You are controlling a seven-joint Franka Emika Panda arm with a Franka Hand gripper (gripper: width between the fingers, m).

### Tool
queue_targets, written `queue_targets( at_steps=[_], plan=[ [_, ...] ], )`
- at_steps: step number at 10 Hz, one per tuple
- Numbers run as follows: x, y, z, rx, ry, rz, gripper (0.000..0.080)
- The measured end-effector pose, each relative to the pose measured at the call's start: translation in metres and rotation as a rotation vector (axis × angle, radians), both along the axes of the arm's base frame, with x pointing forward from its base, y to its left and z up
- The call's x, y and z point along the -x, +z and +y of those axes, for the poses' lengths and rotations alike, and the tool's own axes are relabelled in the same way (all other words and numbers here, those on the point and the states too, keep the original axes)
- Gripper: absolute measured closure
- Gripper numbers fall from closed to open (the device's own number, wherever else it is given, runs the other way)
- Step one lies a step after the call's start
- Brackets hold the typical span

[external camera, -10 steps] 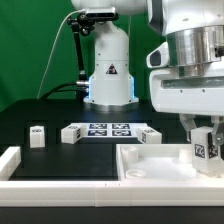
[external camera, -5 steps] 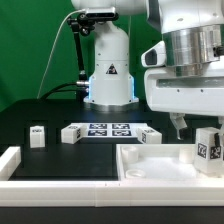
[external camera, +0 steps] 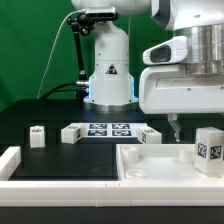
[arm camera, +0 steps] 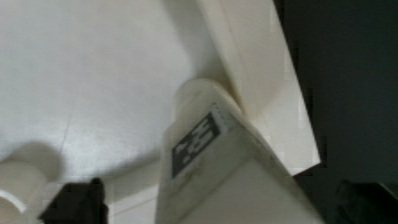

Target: Assemble one leg

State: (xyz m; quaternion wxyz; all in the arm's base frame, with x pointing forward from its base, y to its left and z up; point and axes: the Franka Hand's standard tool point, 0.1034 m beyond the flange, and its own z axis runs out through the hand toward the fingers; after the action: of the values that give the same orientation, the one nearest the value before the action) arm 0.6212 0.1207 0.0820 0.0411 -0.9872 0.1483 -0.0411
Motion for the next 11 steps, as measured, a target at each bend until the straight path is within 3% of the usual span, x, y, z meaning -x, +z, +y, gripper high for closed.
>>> queue_targets(
  at_steps=[2,5,7,9,11],
  plan=[
    [0.0015,-0.0020,0.0041,0.053,0.240,-0.022,0.0150],
    [0.0012,-0.0024,0.0013,0.083,0.496,-0.035,0.0150],
    [0.0012,-0.0024,0.0015,0.083,0.506,-0.036,0.0177],
    [0.0012,-0.0024,0.0014,0.084,0.507,-0.036,0.0513],
    [0.0010,-0.0024,0.0008,0.081,0.475,-0.034,0.0510]
  ],
)
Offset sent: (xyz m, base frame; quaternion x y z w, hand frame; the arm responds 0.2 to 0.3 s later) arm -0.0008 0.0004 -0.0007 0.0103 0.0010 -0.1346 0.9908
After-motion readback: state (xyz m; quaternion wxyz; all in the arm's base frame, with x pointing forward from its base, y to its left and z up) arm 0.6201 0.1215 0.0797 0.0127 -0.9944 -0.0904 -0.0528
